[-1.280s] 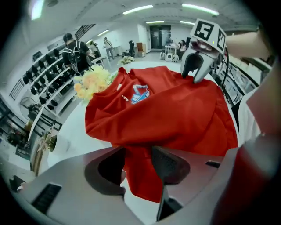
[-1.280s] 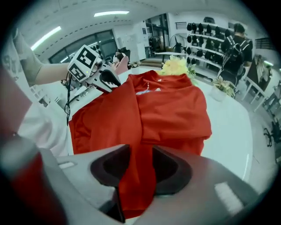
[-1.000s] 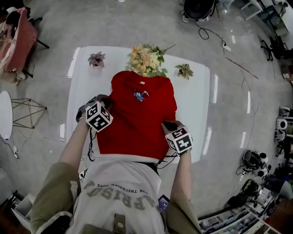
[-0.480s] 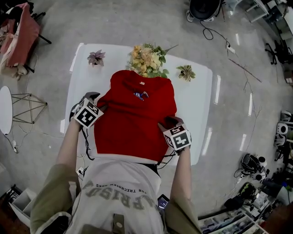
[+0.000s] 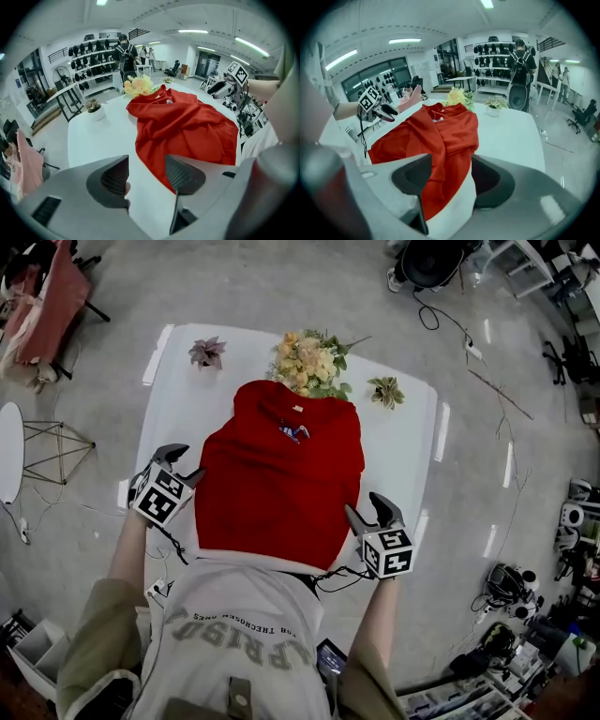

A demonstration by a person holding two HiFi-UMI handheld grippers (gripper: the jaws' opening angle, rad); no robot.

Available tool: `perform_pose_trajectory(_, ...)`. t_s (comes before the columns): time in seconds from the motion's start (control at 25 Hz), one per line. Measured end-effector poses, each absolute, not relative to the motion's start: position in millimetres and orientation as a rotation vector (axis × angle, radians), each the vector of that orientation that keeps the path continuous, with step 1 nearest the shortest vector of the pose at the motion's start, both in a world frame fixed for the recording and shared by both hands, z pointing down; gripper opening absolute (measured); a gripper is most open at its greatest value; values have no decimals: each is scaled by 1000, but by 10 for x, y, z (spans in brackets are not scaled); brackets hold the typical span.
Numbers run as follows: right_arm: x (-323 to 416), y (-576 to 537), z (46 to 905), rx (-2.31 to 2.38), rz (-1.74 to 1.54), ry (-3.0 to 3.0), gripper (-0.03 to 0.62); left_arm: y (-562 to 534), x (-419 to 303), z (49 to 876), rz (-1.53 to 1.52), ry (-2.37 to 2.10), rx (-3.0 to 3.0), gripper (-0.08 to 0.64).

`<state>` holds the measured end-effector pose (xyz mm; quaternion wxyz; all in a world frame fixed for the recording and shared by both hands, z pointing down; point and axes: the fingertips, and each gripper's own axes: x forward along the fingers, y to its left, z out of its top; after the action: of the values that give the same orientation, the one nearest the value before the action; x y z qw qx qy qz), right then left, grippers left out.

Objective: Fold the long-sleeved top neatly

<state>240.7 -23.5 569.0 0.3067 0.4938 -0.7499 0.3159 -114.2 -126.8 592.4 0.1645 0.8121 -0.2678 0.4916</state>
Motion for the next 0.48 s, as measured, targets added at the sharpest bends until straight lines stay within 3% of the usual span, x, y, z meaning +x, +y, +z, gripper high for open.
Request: perform_pose_trajectory(0.48, 2435, -1521, 5526, 1184, 403, -2044, 252, -2303, -184, 5689, 1449, -722, 2528, 241)
